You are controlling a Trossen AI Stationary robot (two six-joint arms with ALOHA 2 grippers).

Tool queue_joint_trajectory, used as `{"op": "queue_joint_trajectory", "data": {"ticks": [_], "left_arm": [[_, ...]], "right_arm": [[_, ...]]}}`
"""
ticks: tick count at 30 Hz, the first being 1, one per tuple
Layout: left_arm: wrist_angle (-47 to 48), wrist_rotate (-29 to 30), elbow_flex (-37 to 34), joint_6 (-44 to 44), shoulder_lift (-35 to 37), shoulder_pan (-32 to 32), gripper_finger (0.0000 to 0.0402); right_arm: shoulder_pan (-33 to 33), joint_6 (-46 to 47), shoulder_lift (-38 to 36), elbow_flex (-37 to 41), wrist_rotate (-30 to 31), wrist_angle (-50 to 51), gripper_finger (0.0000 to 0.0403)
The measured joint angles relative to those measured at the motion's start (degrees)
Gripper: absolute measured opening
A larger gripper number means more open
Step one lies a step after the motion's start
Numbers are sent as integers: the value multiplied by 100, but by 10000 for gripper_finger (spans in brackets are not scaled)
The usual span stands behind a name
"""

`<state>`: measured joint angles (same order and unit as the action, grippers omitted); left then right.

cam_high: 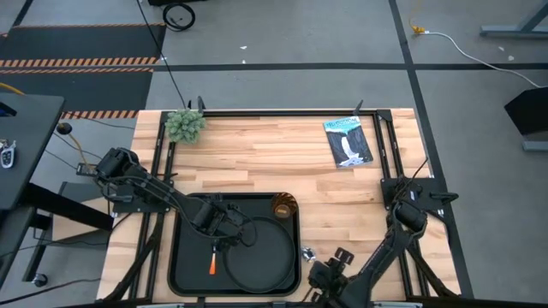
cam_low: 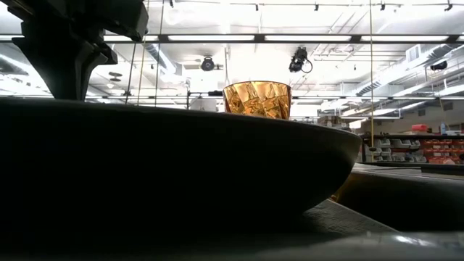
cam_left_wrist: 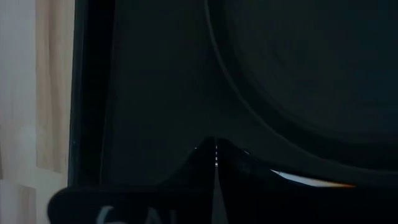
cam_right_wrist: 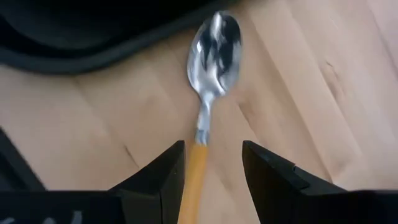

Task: Pick and place plate/cup/fork/spoon on tray
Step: Put the brown spoon on the black tray

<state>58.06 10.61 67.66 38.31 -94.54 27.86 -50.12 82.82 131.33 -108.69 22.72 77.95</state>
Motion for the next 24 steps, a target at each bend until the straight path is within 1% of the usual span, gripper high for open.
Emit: {"op": "queue_joint_trajectory", "data": {"ticks": [2,5,7,12,19,21,24], "left_arm": [[-4,2,0,4,0,0,25],[-2,2,0,6,0,30,25],[0,2,0,6,0,43,25],[2,2,0,8,0,124,25],[-17,2,0,152,0,138,25],[-20,2,0,157,0,138,25],[-20,0,0,157,0,138,25]], "right_arm": [[113,-216,10,127,-10,-196,166],[253,-483,11,327,-206,-526,166],[294,-610,13,433,-258,-577,165],[301,-607,-63,692,-413,-669,164],[301,-650,-522,1235,-437,-1340,163],[301,-609,-740,1544,-437,-1506,163],[303,-486,-1086,2150,-437,-2094,163]]}}
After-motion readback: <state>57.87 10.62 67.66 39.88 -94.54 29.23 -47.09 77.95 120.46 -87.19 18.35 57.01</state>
